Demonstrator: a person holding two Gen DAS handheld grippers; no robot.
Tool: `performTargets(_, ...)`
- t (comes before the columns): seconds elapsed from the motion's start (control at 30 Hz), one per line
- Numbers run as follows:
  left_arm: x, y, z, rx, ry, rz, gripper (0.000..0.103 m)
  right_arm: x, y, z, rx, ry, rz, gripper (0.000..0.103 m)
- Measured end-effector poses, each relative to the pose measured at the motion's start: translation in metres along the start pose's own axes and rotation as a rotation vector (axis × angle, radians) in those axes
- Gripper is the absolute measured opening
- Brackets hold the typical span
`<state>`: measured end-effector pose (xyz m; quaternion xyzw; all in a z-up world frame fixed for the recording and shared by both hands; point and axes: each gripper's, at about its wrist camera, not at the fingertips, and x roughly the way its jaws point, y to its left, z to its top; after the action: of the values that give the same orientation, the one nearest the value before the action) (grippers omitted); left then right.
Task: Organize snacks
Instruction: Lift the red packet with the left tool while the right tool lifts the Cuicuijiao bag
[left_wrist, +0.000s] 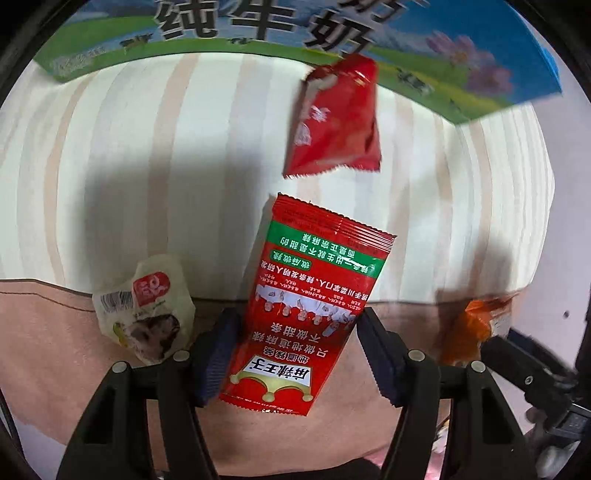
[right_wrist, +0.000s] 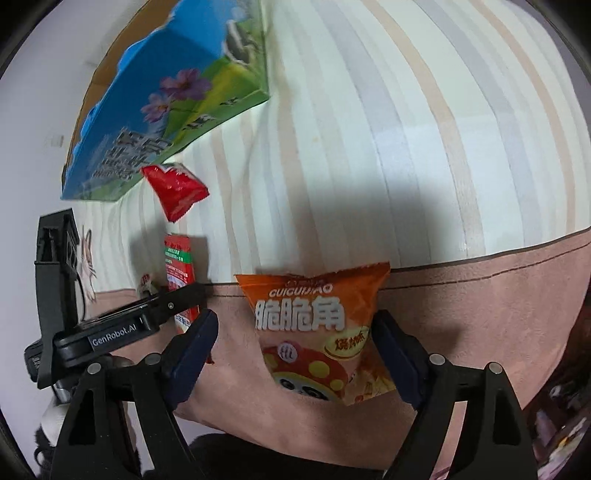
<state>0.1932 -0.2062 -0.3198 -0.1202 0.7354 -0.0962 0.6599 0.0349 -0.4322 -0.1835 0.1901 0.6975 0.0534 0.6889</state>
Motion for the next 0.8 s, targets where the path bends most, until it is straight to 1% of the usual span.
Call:
performTargets(0.13, 0.014, -0.022, -0.003, 0.06, 0.033, 0.024, 0.067, 0.001, 0.006, -0.004, 0.006, -0.007, -0.02, 0.088)
performTargets(0.17, 0.018, -0.029, 0.001, 0.086, 0.038, 0.041, 0.067, 0.003, 0.006, -0.006, 0.012, -0.007, -0.014, 0.088)
performTargets(0.23, 0.029, -0.041, 0.0, 0.13, 0.042, 0.071, 0.067, 0.006, 0.004, -0.012, 0.019, -0.001, -0.008, 0.088)
performTargets(0.33, 0.034, -0.058, 0.002, 0.131, 0.03, 0.08, 0.067, 0.015, 0.001, -0.019, 0.025, 0.011, -0.021, 0.088)
performTargets(0.4, 0.041, -0.057, -0.015, 0.119, 0.011, 0.084, 0.067, 0.017, -0.002, -0.022, 0.044, 0.005, -0.018, 0.088)
performTargets(0.47, 0.035, -0.047, -0.023, 0.102, -0.009, 0.096, 0.066, 0.019, -0.005, -0.021, 0.075, -0.016, -0.022, 0.088)
performTargets(0.5, 0.019, -0.028, -0.033, 0.095, -0.014, 0.107, 0.062, 0.02, -0.007, -0.021, 0.096, -0.028, -0.018, 0.088)
performTargets(0.57, 0.018, -0.013, -0.044, 0.083, -0.019, 0.122, 0.058, 0.019, -0.01, -0.02, 0.119, -0.063, -0.009, 0.087)
performTargets(0.6, 0.016, -0.012, -0.047, 0.075, -0.027, 0.127, 0.058, 0.022, -0.009, -0.019, 0.118, -0.08, -0.012, 0.086)
performTargets(0.67, 0.019, -0.012, -0.055, 0.055, -0.038, 0.128, 0.055, 0.025, -0.008, -0.019, 0.107, -0.096, -0.042, 0.068)
performTargets(0.73, 0.015, -0.01, -0.059, 0.043, -0.046, 0.123, 0.053, 0.028, -0.006, -0.02, 0.088, -0.108, -0.051, 0.06)
performTargets(0.8, 0.013, -0.007, -0.063, 0.035, -0.051, 0.117, 0.052, 0.031, -0.004, -0.021, 0.077, -0.115, -0.055, 0.059)
